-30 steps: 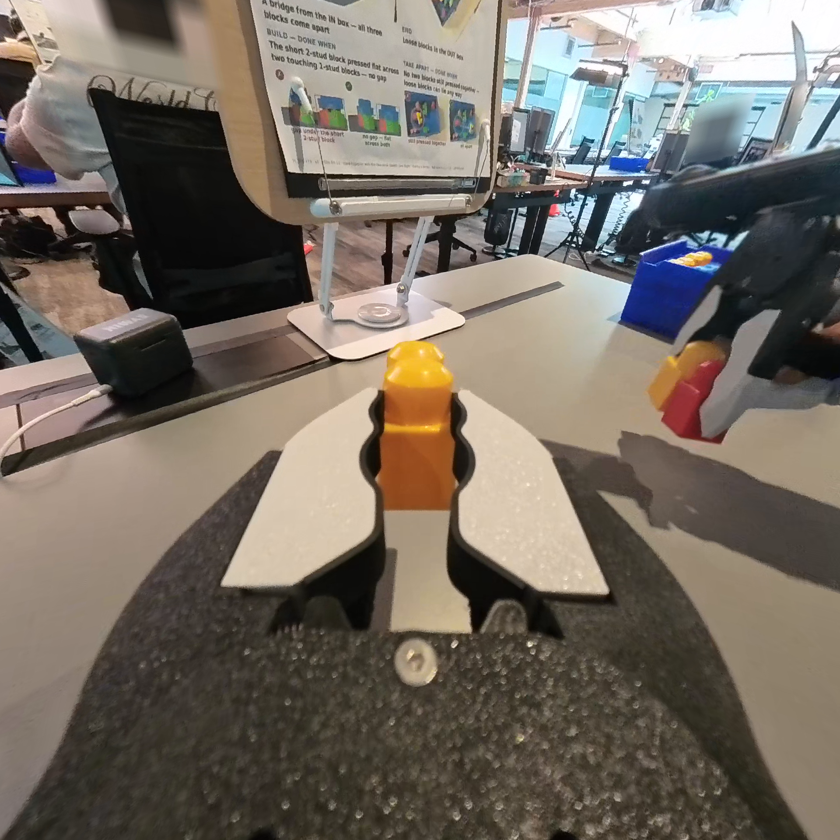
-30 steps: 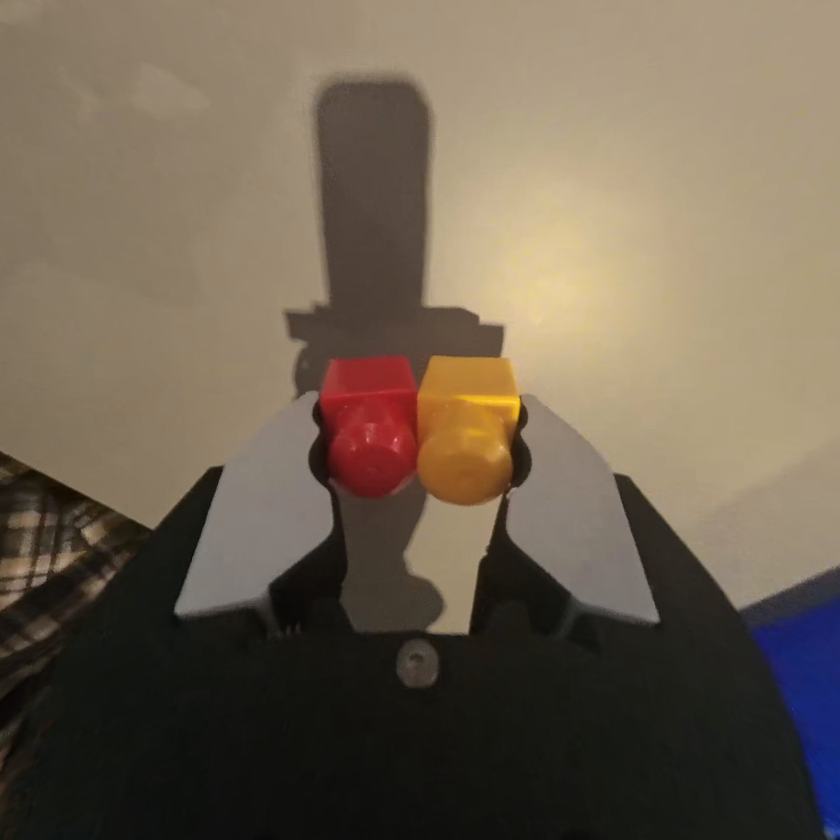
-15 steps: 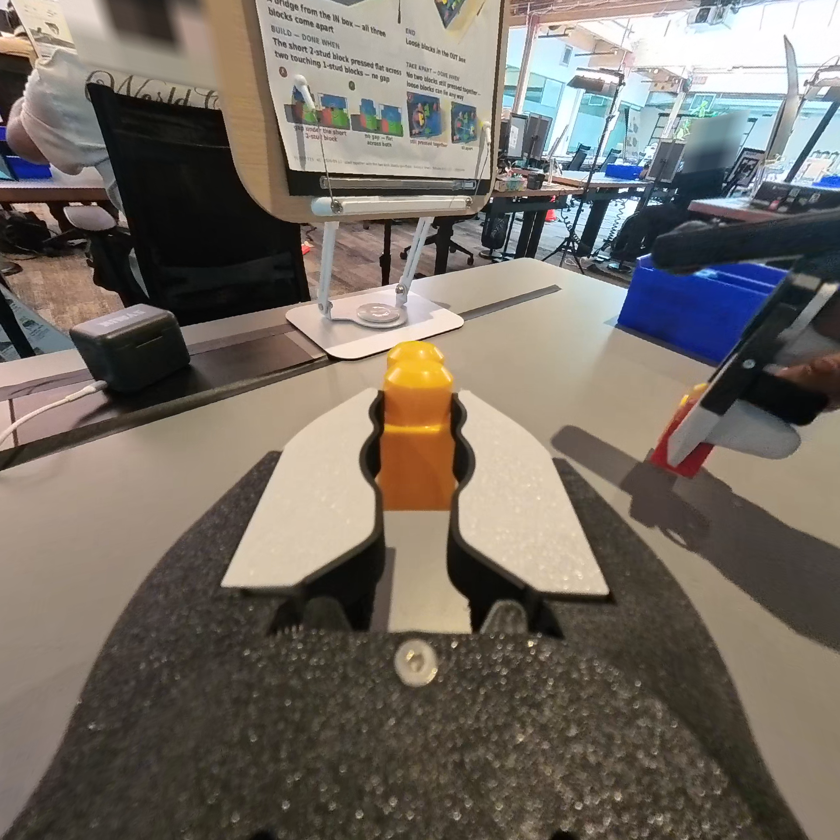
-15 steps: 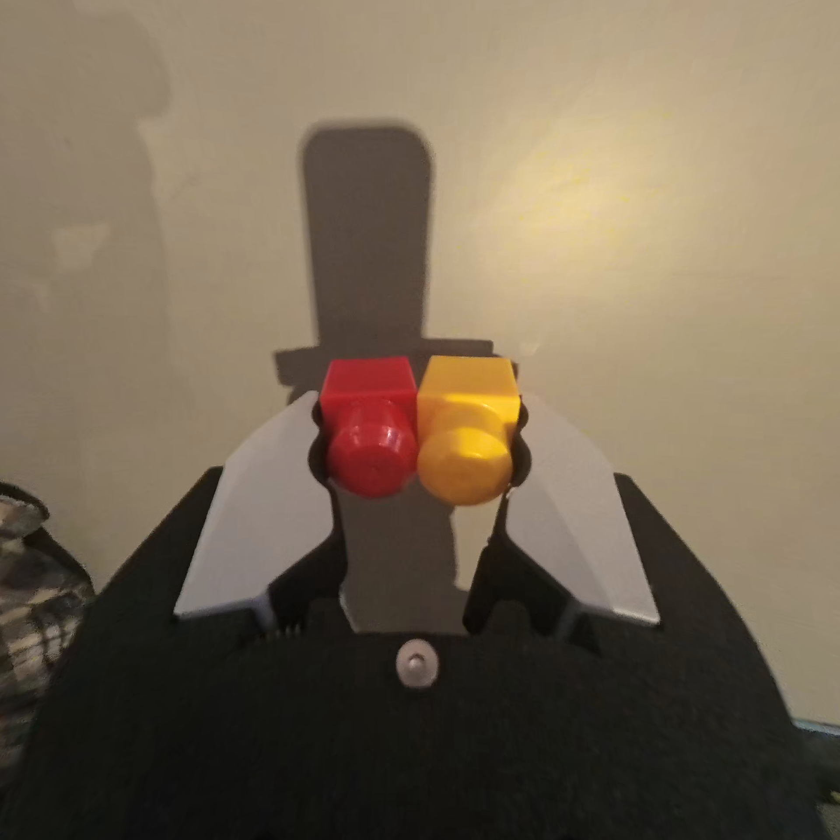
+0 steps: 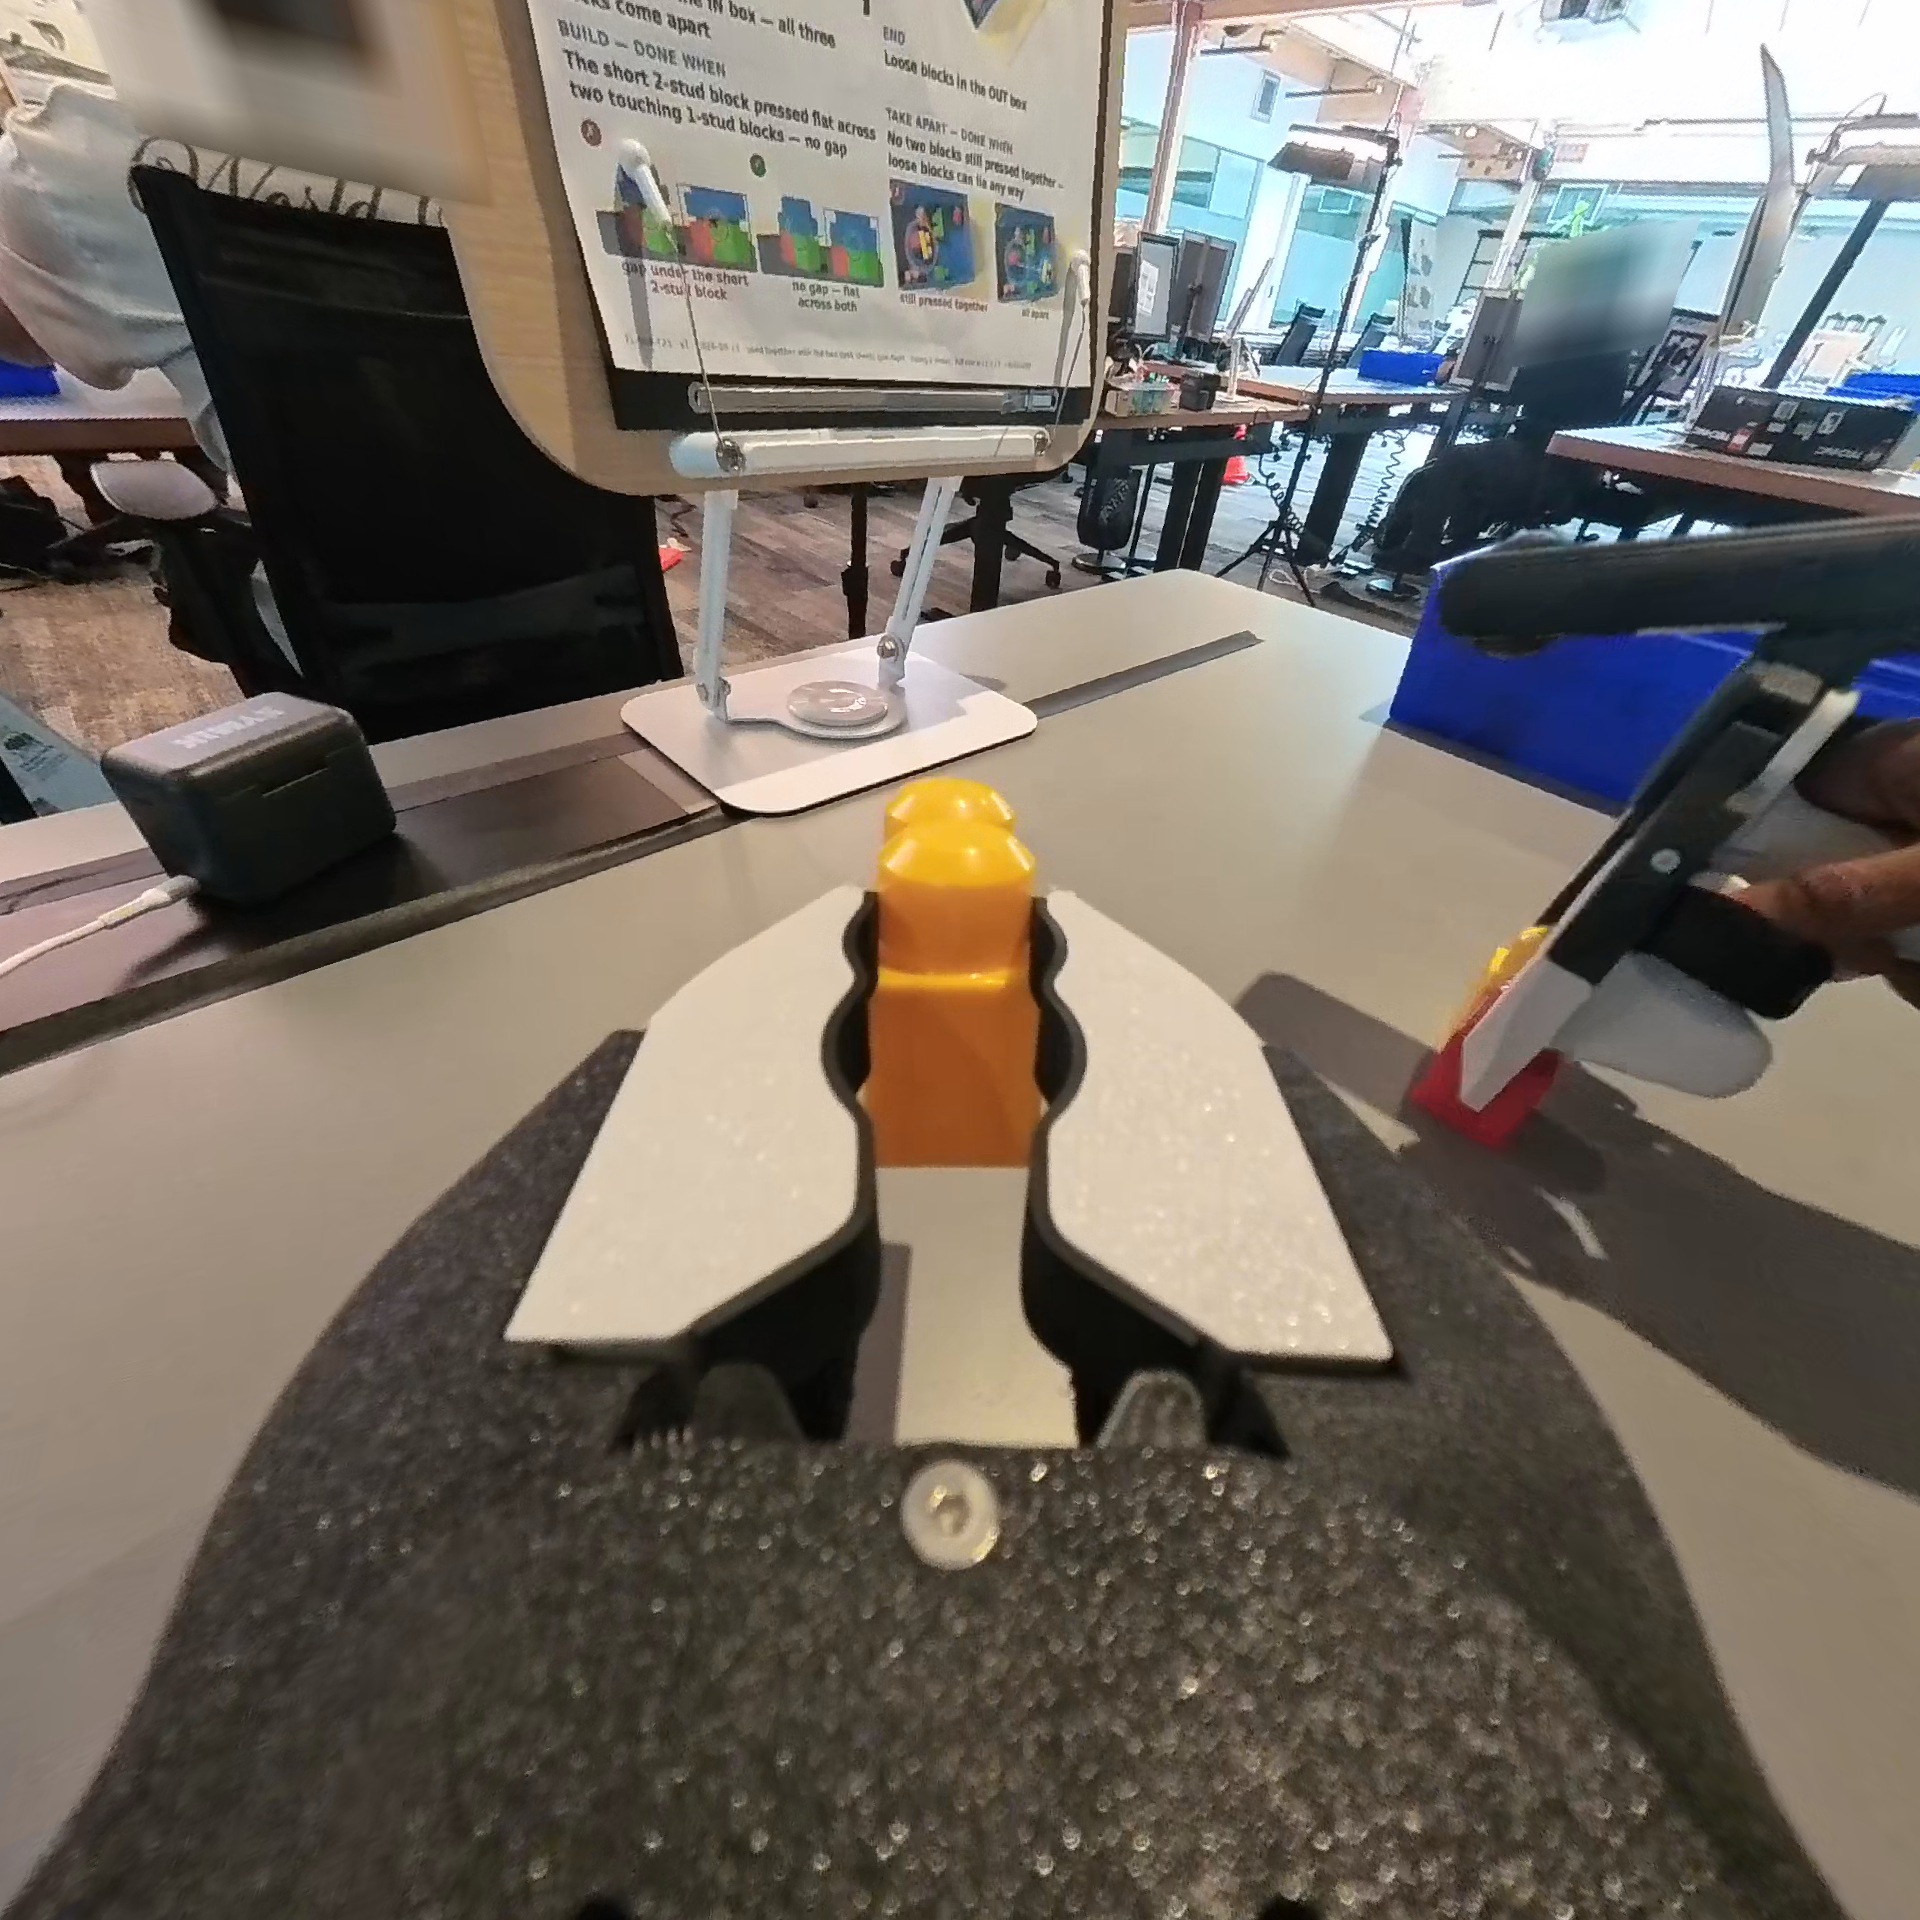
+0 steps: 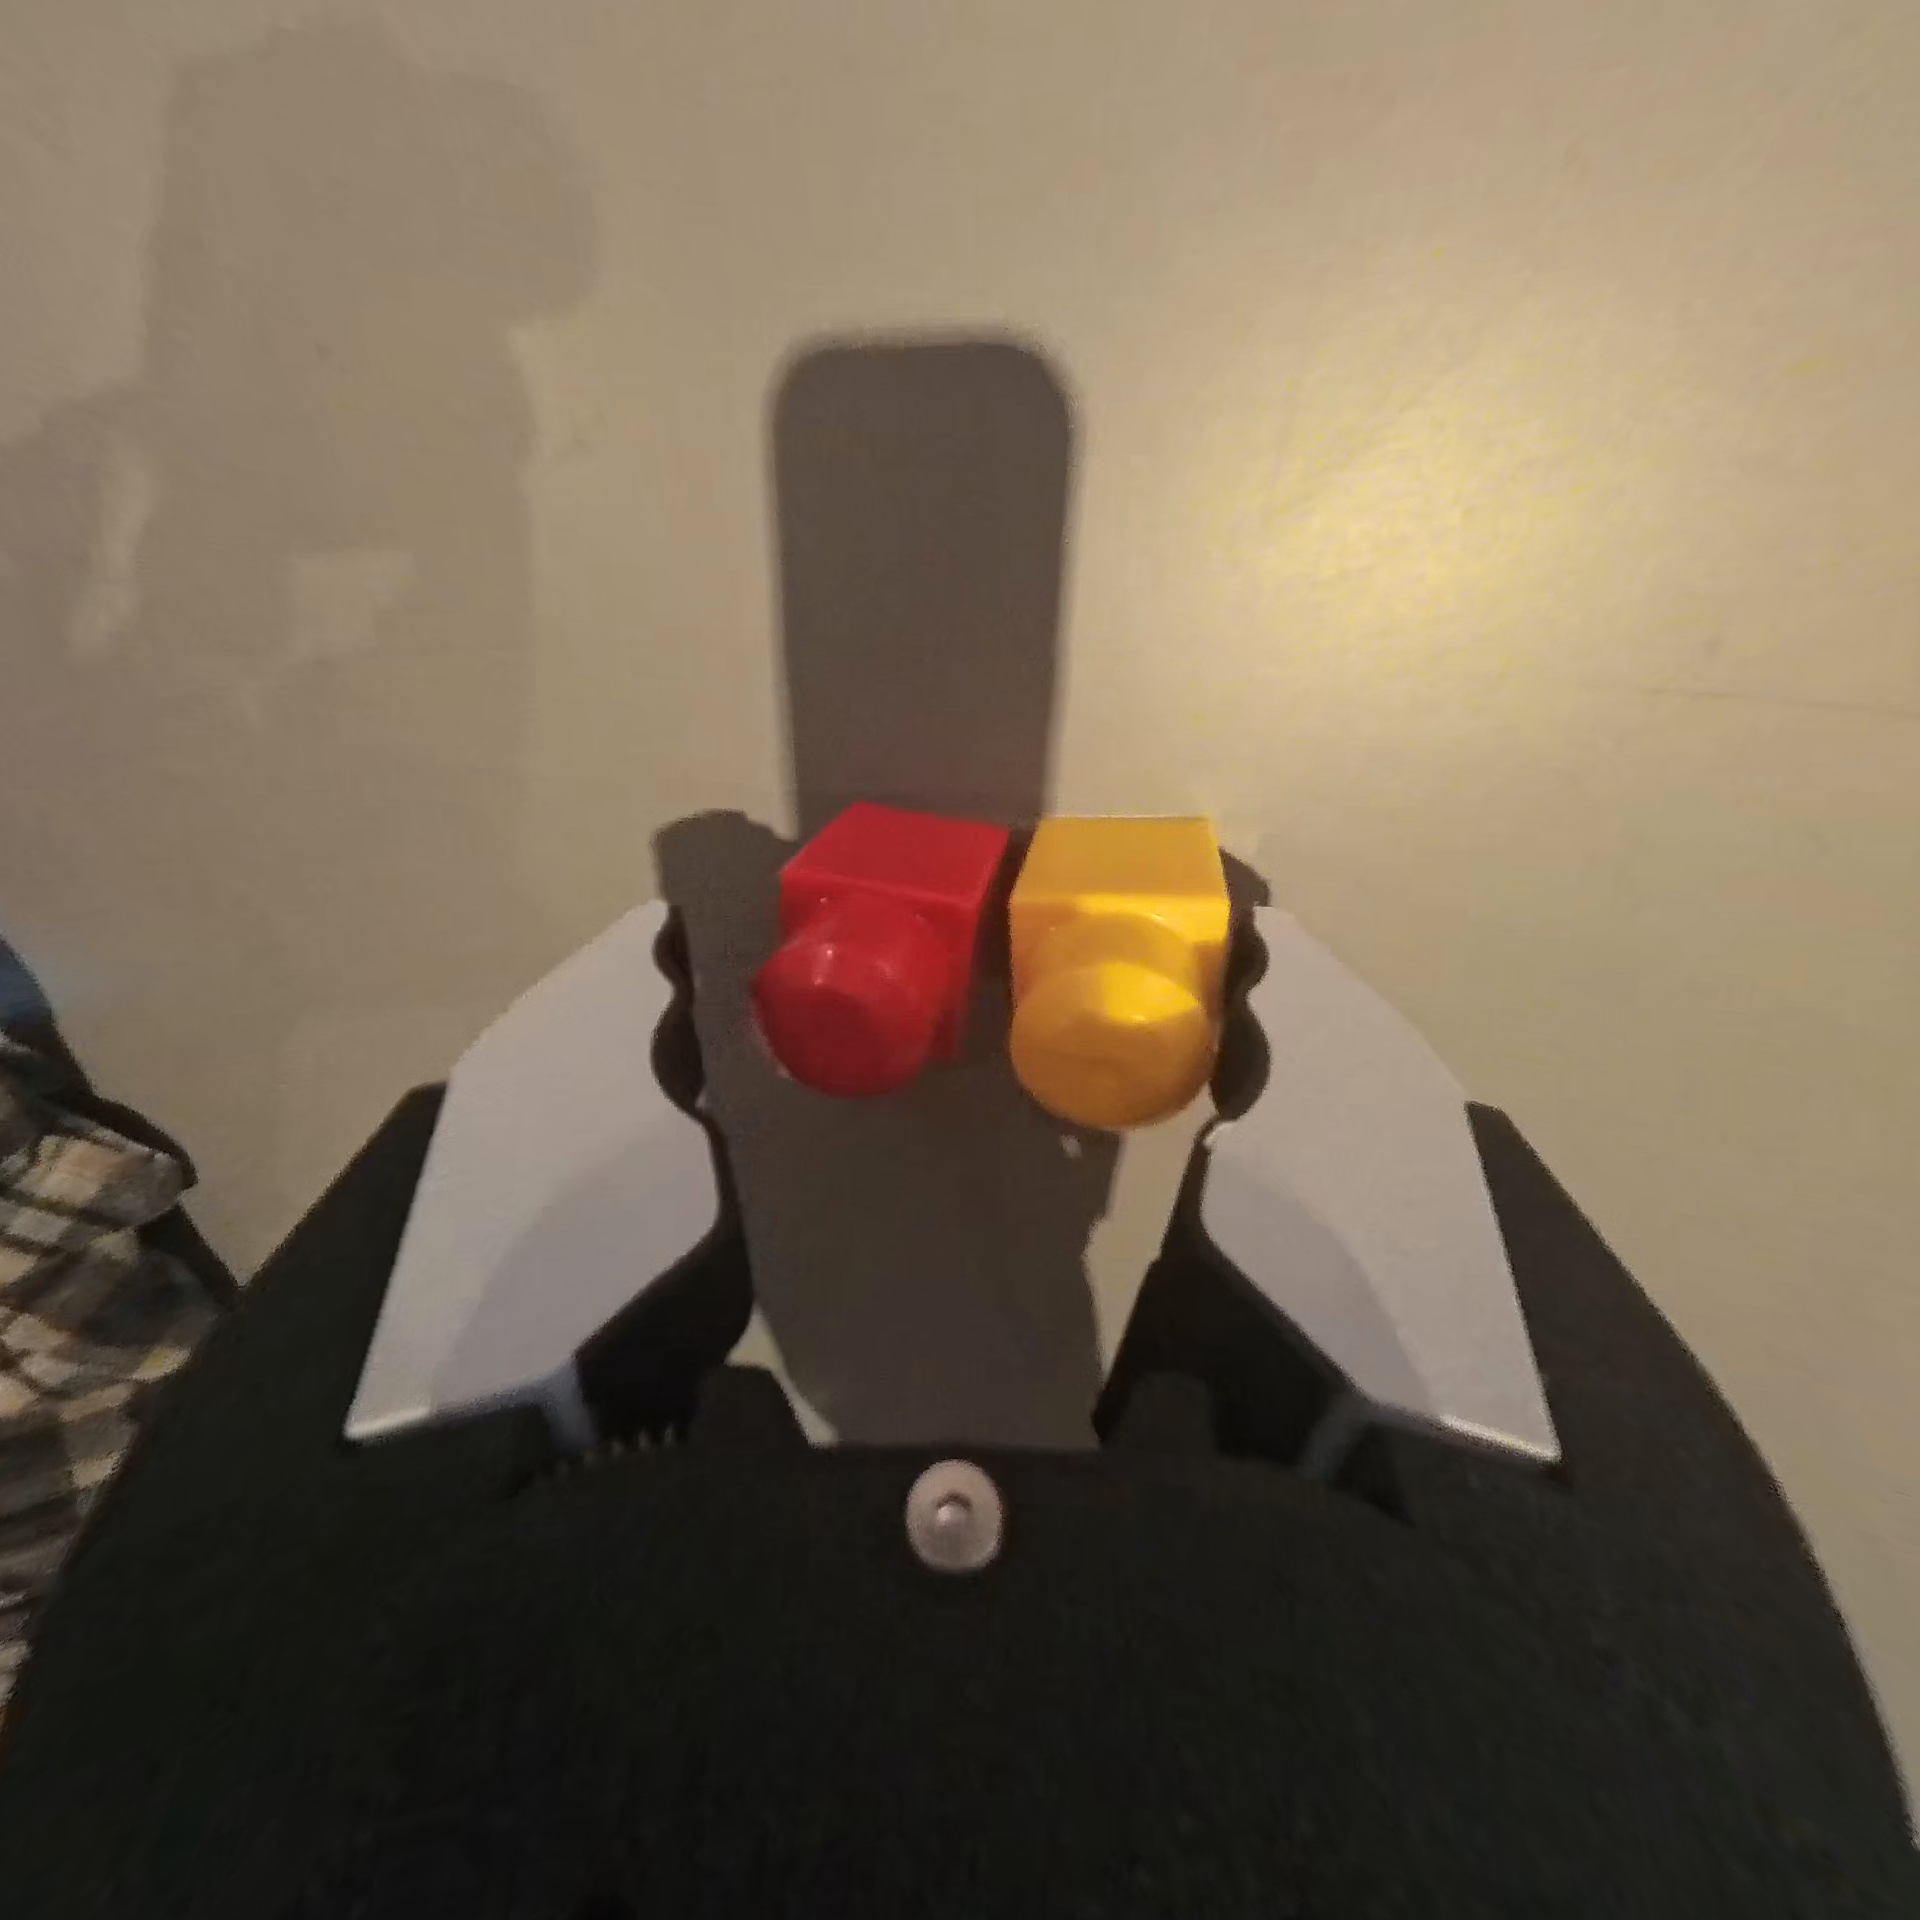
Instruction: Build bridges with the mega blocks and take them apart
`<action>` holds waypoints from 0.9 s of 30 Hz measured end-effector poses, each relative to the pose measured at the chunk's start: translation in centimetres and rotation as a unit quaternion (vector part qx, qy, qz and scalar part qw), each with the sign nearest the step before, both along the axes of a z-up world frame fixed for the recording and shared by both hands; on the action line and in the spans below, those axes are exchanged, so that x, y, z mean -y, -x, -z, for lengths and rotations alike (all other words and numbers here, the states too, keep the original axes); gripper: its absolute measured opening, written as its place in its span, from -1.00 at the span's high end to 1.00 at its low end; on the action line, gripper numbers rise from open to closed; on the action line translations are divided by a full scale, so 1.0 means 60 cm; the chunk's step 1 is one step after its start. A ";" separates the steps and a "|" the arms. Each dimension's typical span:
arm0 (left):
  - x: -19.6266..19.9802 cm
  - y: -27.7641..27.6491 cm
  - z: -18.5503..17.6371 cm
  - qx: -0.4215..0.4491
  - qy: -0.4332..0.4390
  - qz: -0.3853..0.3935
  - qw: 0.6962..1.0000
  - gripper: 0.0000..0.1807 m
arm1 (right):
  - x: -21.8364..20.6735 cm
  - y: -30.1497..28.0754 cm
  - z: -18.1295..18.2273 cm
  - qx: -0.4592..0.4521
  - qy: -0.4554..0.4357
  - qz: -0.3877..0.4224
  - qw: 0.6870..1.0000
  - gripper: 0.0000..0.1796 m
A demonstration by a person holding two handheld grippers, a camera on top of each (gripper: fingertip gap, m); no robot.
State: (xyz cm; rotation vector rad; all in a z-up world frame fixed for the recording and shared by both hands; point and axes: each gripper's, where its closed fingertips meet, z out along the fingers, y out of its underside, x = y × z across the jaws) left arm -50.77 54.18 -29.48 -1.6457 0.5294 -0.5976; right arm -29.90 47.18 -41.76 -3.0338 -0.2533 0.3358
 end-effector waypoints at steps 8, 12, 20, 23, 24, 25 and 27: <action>0.003 0.006 -0.009 0.014 -0.002 0.002 1.000 0.70 | -0.033 -0.029 -0.131 -0.166 -0.106 -0.091 0.976 -0.23; 0.006 0.005 -0.017 0.021 -0.003 0.006 1.000 0.70 | -0.054 -0.103 -0.183 -0.239 -0.251 -0.206 0.915 0.41; 0.013 -0.021 -0.010 -0.015 -0.014 0.026 0.999 0.70 | -0.019 -0.142 -0.096 -0.220 -0.355 -0.529 0.739 1.00; 0.017 -0.037 -0.004 -0.023 -0.013 0.045 0.999 0.70 | -0.023 -0.123 -0.072 -0.216 -0.343 -0.564 0.719 1.00; 0.018 -0.042 -0.002 -0.023 -0.011 0.053 0.998 0.70 | -0.026 -0.117 -0.067 -0.222 -0.336 -0.567 0.719 1.00; 0.020 -0.047 0.000 -0.022 -0.009 0.059 0.998 0.70 | -0.030 -0.113 -0.059 -0.219 -0.327 -0.573 0.719 1.00; 0.020 -0.054 0.006 -0.027 -0.004 0.064 0.998 0.69 | -0.031 -0.106 -0.039 -0.213 -0.305 -0.588 0.718 1.00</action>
